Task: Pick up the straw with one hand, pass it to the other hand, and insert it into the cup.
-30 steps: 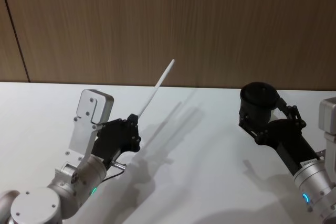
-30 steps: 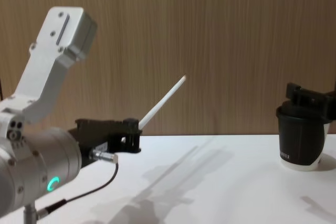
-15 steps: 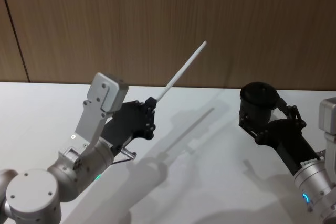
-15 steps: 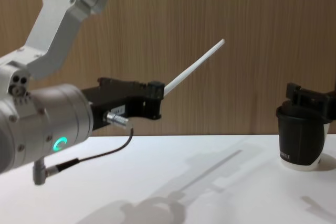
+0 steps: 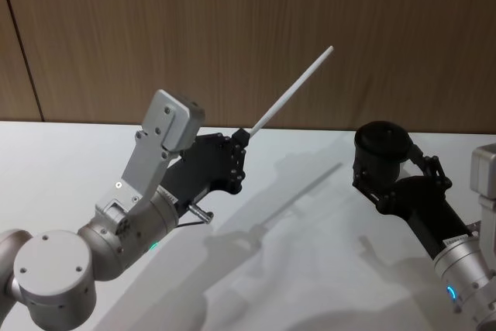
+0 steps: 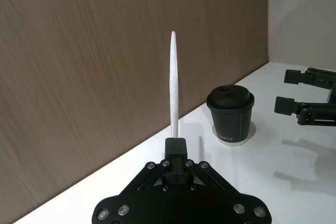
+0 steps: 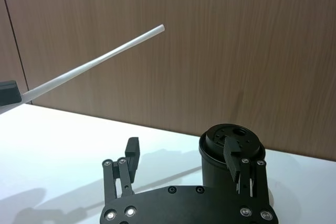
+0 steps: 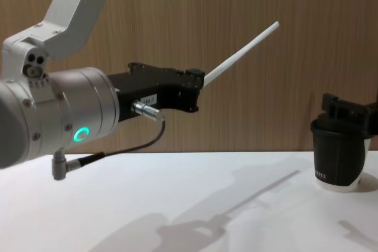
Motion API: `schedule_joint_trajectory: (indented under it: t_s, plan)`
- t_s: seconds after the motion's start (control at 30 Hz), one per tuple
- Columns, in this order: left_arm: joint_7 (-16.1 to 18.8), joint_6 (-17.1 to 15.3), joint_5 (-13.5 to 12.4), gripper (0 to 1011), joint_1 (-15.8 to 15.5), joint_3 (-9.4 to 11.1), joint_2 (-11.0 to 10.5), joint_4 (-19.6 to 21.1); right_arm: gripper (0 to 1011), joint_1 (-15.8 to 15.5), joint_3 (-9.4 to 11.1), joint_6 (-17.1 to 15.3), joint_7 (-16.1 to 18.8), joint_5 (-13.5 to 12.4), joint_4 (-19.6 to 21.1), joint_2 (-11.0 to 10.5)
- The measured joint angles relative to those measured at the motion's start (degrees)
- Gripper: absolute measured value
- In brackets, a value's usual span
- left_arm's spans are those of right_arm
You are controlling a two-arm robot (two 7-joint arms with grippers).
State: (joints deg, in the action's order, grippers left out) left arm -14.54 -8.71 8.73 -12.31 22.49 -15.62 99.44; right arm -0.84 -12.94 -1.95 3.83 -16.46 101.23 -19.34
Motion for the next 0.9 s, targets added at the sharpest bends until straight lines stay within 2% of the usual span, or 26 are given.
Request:
schedule_joint_trajectory:
  t_s: [0.9]
  plan:
    - [-1.3,0.1,-0.2,0,-1.1,0.4,0.1,0.1,1001,0.2,0.1,0.0,0.1,-0.1,0.0,0.2]
